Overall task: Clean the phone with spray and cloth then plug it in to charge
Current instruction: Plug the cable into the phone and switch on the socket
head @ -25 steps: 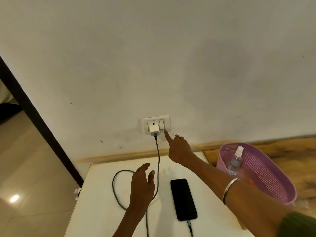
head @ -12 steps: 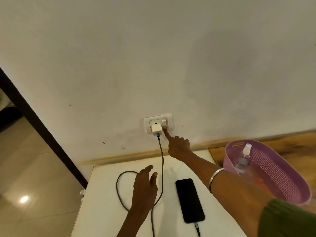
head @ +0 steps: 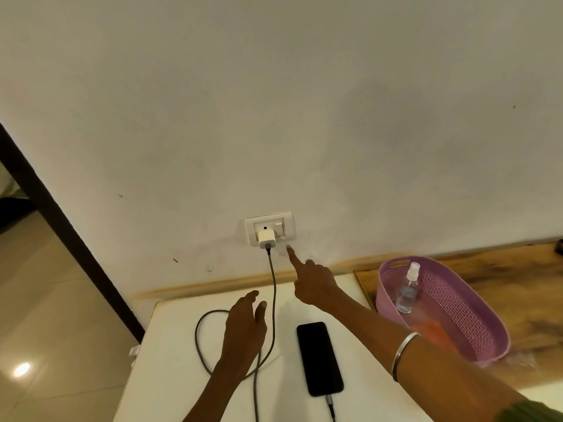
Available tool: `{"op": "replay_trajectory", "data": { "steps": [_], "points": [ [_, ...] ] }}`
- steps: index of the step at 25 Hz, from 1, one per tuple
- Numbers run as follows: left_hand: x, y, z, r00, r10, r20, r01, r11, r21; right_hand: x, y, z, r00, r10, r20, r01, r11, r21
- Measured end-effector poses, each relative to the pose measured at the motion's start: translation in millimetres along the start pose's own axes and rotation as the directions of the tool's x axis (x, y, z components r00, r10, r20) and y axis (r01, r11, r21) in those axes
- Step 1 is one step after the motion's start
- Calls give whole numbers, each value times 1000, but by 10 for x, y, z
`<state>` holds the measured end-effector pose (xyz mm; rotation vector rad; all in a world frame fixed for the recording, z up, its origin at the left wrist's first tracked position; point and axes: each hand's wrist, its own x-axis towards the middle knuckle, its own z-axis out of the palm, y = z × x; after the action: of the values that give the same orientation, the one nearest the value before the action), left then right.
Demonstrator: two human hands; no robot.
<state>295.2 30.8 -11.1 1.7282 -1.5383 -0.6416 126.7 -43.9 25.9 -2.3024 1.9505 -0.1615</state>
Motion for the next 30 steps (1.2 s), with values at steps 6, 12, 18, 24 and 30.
{"op": "replay_trajectory", "data": {
  "steps": [6,12,18,24,30],
  "points": [
    [-236,-109,-75,999,-43,30,43,999,-15,-494,207,63,998,46,42,-49,997,64],
    [-587,-397,-96,993,-106,59,102,993,64,-1117,492,397,960,225,164,-265,921,286],
    [-919,-784,51,976,-157,153,126,972,198,-1705,459,943,894,357,272,-442,802,402],
    [-955,-880,141,977,-141,161,101,966,237,-1934,284,1108,875,430,223,-483,744,461],
    [-818,-851,181,992,-120,24,114,977,180,-2023,133,1176,872,460,168,-483,752,448]
  ]
}}
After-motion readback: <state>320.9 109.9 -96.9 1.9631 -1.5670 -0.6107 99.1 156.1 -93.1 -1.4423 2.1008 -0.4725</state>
